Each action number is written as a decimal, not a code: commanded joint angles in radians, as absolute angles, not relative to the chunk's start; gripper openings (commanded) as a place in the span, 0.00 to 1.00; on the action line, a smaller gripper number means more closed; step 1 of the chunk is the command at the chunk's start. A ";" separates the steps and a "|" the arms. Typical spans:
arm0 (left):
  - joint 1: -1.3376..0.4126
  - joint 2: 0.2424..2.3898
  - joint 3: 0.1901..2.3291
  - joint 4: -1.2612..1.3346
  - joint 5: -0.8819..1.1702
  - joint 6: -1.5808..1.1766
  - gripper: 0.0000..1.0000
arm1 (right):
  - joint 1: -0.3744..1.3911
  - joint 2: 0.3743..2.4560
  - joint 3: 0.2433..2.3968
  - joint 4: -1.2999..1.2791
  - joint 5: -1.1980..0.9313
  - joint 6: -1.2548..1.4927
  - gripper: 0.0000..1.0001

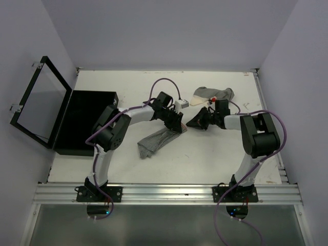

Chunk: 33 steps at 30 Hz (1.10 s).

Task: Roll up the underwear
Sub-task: Fold the underwear

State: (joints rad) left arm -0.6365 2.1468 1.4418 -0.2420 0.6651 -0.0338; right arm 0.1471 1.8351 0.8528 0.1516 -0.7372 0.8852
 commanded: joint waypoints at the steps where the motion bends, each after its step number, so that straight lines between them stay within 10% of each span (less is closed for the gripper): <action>1: -0.641 2.195 1.437 -0.238 0.620 -0.031 0.30 | 0.172 1.798 0.891 0.202 -0.765 0.931 0.15; 33: -0.640 2.175 1.424 -0.238 0.587 -0.035 0.39 | 0.304 1.995 1.127 -0.212 -0.522 0.559 0.09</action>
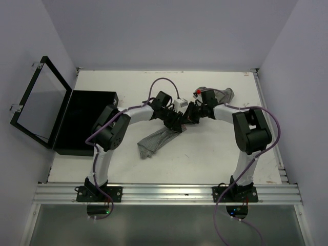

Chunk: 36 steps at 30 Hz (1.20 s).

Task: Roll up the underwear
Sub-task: Fold the underwear

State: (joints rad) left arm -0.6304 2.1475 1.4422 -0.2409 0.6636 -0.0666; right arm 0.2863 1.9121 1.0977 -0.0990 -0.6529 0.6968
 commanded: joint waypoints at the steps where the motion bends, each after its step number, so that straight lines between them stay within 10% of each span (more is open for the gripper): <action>1: -0.637 2.174 1.424 -0.241 0.586 -0.034 0.39 | 0.305 2.005 1.137 -0.231 -0.515 0.516 0.09; 36: -0.632 2.169 1.419 -0.245 0.578 -0.015 0.42 | 0.330 1.903 1.226 -0.416 -0.638 0.385 0.17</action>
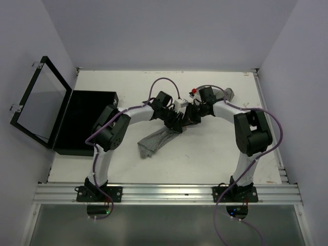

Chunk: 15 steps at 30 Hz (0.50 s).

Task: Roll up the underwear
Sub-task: Fold the underwear

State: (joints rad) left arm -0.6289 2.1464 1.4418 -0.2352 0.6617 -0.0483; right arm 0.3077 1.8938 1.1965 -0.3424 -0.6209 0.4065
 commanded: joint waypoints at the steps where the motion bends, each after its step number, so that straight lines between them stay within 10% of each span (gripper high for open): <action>1: -0.632 2.169 1.419 -0.245 0.578 -0.015 0.42 | 0.330 1.933 1.230 -0.440 -0.629 0.374 0.17; 15: -0.632 1.990 1.362 -0.345 0.551 0.147 0.44 | 0.324 2.036 1.224 -0.411 -0.468 0.307 0.11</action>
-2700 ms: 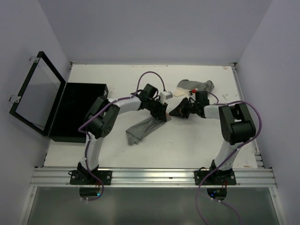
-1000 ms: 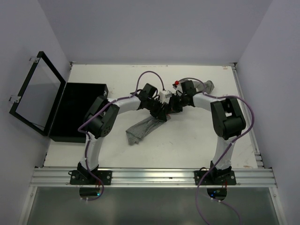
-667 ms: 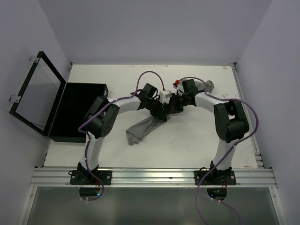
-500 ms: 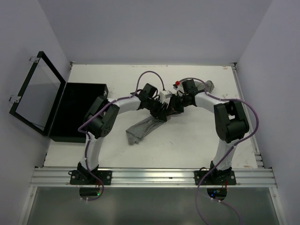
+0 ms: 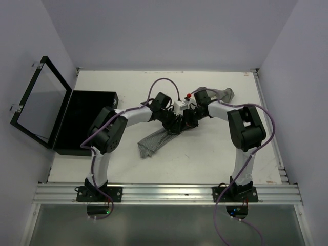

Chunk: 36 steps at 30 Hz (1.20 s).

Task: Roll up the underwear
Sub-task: Fold the underwear

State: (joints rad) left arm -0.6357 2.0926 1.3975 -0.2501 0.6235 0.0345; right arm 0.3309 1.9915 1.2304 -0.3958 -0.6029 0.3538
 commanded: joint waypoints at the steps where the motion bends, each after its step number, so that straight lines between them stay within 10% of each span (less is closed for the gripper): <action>1: -0.630 1.921 1.355 -0.365 0.540 0.170 0.45 | 0.324 2.036 1.220 -0.416 -0.468 0.304 0.11; 15: -0.644 1.448 0.965 -0.531 0.258 0.351 0.44 | 0.310 2.025 1.195 -0.391 -0.505 0.350 0.11; 36: -0.828 1.525 0.910 -0.436 0.183 0.232 0.50 | 0.305 2.045 1.197 -0.390 -0.508 0.362 0.11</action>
